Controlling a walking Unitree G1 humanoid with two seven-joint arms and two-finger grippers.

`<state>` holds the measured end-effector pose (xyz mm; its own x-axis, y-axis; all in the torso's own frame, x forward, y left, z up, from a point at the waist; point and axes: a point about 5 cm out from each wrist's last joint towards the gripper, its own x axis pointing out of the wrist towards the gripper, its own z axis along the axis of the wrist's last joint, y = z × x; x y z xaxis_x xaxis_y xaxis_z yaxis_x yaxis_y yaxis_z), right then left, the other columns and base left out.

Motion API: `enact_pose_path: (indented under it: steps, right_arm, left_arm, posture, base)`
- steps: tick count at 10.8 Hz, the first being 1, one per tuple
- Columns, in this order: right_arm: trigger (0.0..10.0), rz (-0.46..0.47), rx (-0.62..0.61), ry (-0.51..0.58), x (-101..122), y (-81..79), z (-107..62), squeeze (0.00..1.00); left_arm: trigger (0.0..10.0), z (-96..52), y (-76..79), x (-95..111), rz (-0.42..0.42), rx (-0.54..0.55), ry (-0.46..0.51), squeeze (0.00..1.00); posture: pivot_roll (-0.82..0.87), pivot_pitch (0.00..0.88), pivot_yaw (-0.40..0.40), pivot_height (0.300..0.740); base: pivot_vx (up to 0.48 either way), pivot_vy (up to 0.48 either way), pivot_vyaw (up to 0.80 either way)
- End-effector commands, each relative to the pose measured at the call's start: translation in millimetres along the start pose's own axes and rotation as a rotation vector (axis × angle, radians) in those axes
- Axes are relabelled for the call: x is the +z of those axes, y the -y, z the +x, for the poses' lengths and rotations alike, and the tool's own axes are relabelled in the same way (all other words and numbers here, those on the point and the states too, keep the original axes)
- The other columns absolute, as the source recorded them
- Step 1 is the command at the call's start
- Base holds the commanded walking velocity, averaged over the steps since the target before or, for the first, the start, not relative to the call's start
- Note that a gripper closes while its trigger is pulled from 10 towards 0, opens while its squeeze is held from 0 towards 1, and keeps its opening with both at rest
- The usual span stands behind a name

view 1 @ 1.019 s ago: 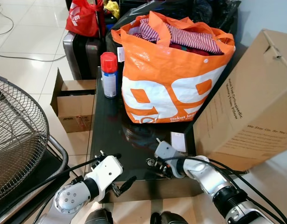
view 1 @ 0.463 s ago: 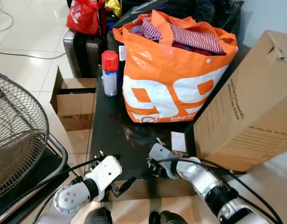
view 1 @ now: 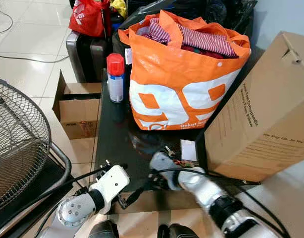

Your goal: Hang keys on a hook

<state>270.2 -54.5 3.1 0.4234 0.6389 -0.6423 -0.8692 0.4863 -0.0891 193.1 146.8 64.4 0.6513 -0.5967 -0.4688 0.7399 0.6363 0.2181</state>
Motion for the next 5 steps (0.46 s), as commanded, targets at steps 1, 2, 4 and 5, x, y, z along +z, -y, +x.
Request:
enact_pose_path:
  steps: [1,2,4,5]
  right_arm:
    - [10.0,0.044,-0.013,0.017,-1.9,2.8,-2.0,0.0]
    - [10.0,0.115,-0.036,0.097,7.6,7.3,-4.3,0.0]
    - [10.0,0.135,-0.086,0.08,-2.2,19.6,-13.8,0.0]
    - [10.0,0.131,-0.09,0.058,-8.4,22.5,-17.9,0.0]
  left_arm:
    - [10.0,1.3,3.5,2.5,0.007,-0.018,0.008,0.0]
    - [10.0,2.0,3.9,2.7,0.009,-0.018,0.009,0.0]
    - [10.0,3.2,4.1,3.6,0.01,-0.019,0.011,0.0]
    - [10.0,3.6,4.0,4.0,0.01,-0.019,0.012,0.0]
  posture:
    - [0.04,0.13,-0.12,0.74]
    - [0.04,0.124,-0.12,0.74]
    - [0.03,0.123,-0.122,0.74]
    - [0.03,0.124,-0.122,0.74]
  base:
    - [0.0,0.0,0.0]
    - [0.0,0.0,0.0]
    - [0.0,0.0,0.0]
    - [0.0,0.0,0.0]
